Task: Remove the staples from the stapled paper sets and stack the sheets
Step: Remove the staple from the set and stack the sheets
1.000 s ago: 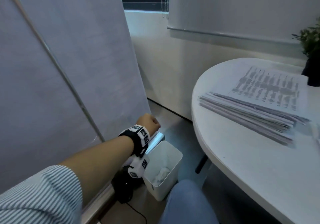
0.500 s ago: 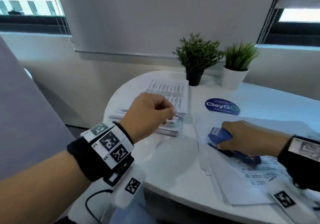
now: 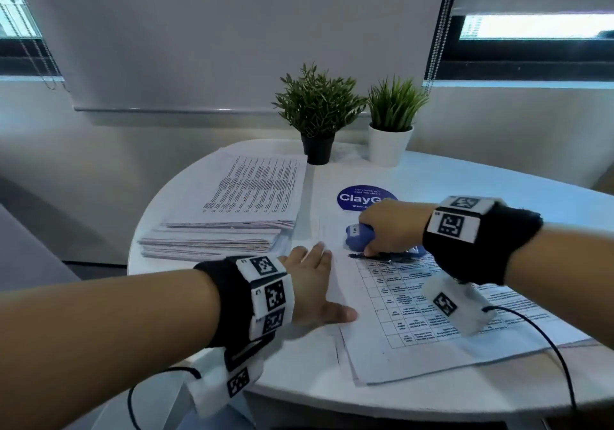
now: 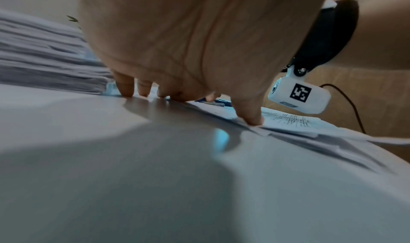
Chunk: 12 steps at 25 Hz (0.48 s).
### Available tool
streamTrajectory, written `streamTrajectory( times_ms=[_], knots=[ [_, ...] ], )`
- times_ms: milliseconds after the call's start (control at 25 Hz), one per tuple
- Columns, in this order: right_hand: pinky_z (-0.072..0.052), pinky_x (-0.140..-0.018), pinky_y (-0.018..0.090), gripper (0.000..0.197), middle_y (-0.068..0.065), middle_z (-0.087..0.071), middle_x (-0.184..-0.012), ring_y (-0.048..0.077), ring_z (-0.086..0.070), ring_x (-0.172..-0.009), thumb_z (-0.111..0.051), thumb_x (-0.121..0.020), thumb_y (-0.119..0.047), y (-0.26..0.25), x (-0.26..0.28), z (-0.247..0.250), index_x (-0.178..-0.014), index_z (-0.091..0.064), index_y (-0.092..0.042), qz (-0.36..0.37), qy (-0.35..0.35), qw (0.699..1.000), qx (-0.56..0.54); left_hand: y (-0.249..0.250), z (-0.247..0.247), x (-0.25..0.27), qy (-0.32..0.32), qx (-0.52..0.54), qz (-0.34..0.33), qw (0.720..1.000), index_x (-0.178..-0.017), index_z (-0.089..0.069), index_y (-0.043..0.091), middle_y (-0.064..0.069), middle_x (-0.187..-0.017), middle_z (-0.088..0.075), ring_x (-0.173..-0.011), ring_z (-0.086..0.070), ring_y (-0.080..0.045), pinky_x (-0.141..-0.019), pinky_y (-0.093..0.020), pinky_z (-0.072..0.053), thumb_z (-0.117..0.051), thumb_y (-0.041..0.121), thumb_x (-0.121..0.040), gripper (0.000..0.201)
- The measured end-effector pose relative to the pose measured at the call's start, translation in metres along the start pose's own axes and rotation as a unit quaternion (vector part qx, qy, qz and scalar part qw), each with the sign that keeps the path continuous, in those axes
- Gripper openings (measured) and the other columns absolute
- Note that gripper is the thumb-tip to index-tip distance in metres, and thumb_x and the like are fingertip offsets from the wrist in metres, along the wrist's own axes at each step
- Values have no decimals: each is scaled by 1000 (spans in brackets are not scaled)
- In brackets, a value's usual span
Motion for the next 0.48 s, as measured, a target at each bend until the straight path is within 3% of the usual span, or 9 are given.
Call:
streamTrajectory(
  times_ms=[80,360,480],
  knots=[
    [-48,-87,36,22,-2,-58,-90,20,-54,-88,-67,-87,-37,-7,-7,0,-88,-54,-19,23,-5,1000,16,-2,-1,-5,-7,11,6,1000,-154,6,10,-3,-163,12,-150,5,-24,-121,-45,-7,-46,76,-80,112],
    [-44,-78,31,26,3,-63,-95,20,-55,-86,-64,-90,-37,-21,-16,0,-95,-60,-11,69,-8,997,16,-3,0,-18,-28,16,31,999,-151,19,8,-5,-161,17,-149,14,-25,-120,-43,0,-49,85,-69,131],
    [-41,-72,30,25,3,-63,-94,20,-54,-84,-66,-87,-33,-21,-14,-1,-95,-61,-10,101,51,993,-20,-5,-3,-25,-30,8,39,999,-150,22,8,-7,-161,18,-148,16,-27,-120,-44,3,-49,88,-65,136]
  ],
)
Point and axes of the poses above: each hand's wrist, its own x-axis away from the middle knuckle, its own z-axis out of the back of the hand, y = z × x, the point moved 6 cm from there along -x, towards the middle knuckle
